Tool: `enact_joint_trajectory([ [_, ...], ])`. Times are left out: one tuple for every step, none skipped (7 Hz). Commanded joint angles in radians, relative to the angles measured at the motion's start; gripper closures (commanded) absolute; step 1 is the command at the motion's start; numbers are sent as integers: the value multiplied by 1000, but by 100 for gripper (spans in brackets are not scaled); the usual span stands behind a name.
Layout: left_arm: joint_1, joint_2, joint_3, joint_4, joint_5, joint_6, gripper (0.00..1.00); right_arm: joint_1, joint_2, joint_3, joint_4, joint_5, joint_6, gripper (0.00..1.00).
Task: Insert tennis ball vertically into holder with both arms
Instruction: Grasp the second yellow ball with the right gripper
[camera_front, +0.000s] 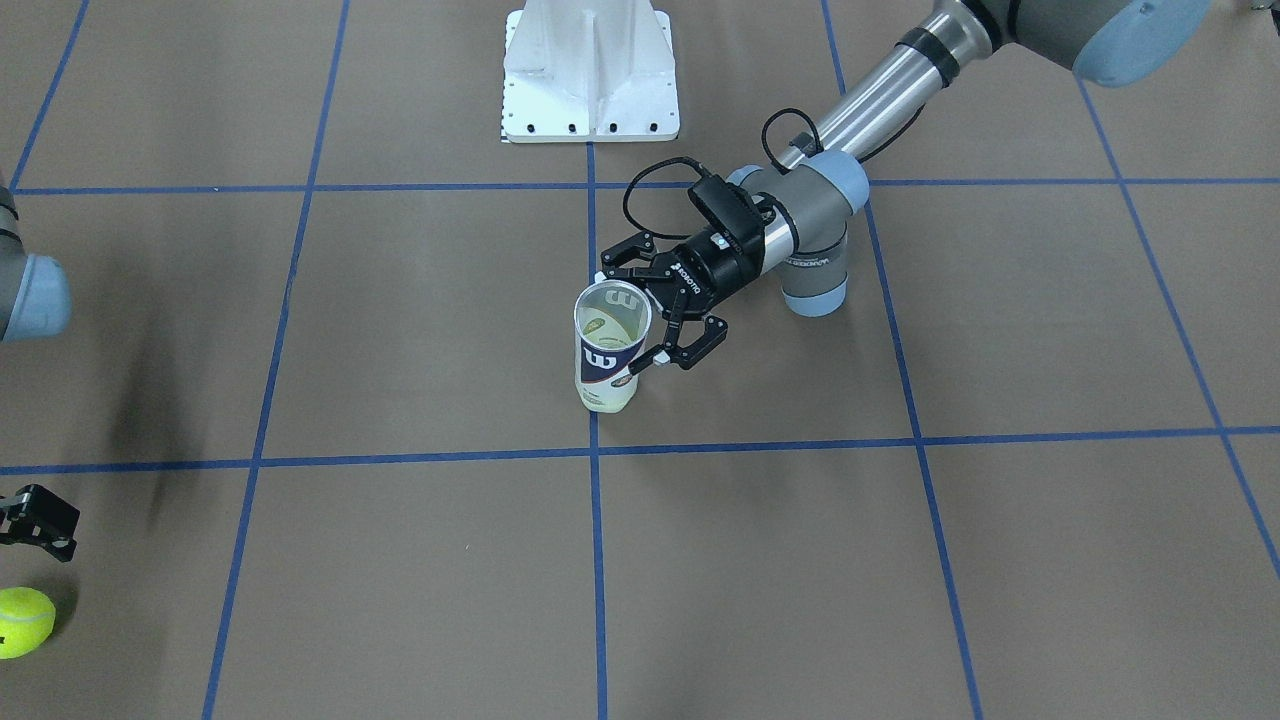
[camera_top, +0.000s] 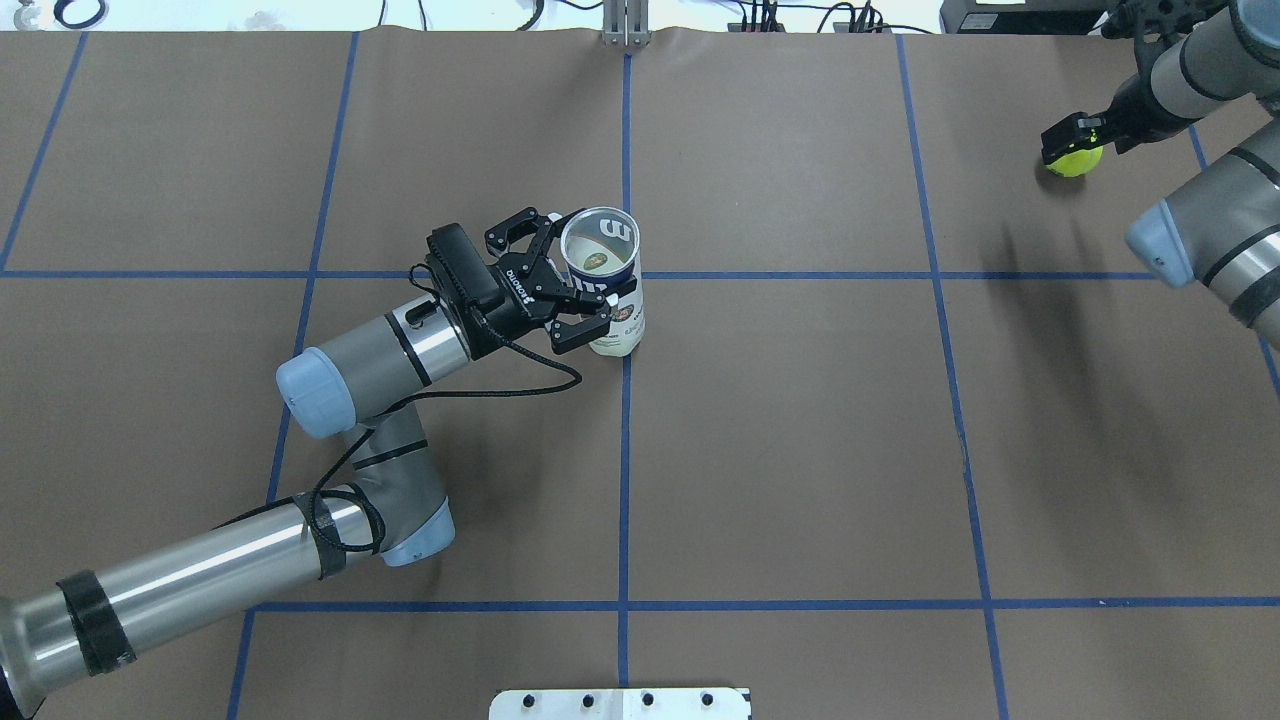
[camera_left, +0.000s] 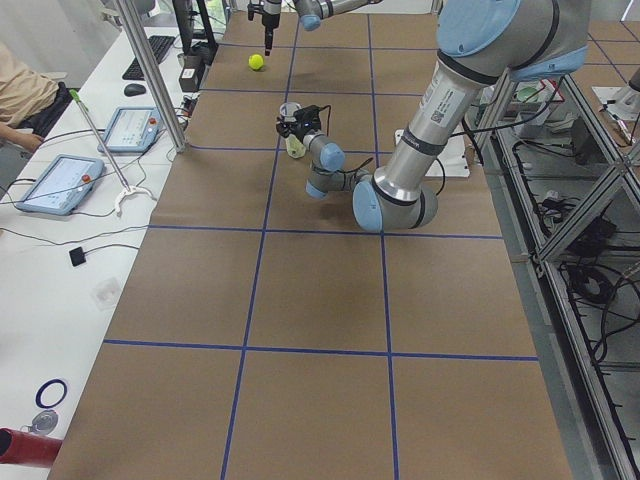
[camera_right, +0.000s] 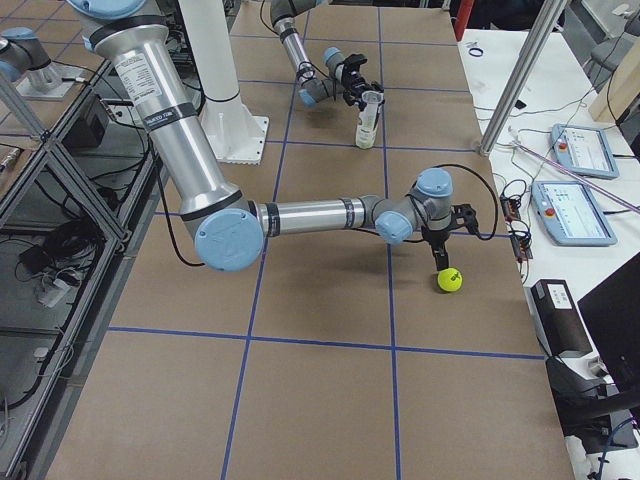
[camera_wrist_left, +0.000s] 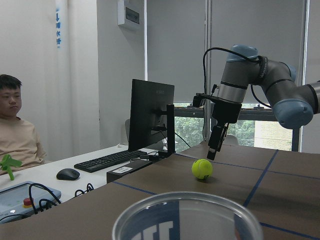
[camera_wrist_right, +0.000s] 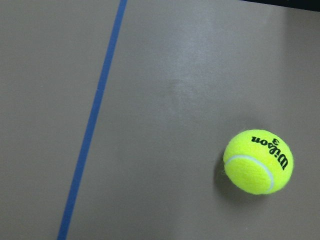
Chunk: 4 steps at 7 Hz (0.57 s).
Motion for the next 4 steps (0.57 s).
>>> enact_joint_trajectory([
  [-1, 0, -1, 1, 0, 0, 4, 16, 65, -171, 92, -67, 0, 1],
  [-1, 0, -1, 1, 0, 2, 4, 16, 103, -235, 126, -85, 7, 1],
  [-3, 0, -1, 1, 0, 2, 4, 13, 131, -256, 127, -90, 29, 1],
  [-3, 0, -1, 1, 0, 2, 4, 8, 134, -259, 127, -95, 29, 1],
])
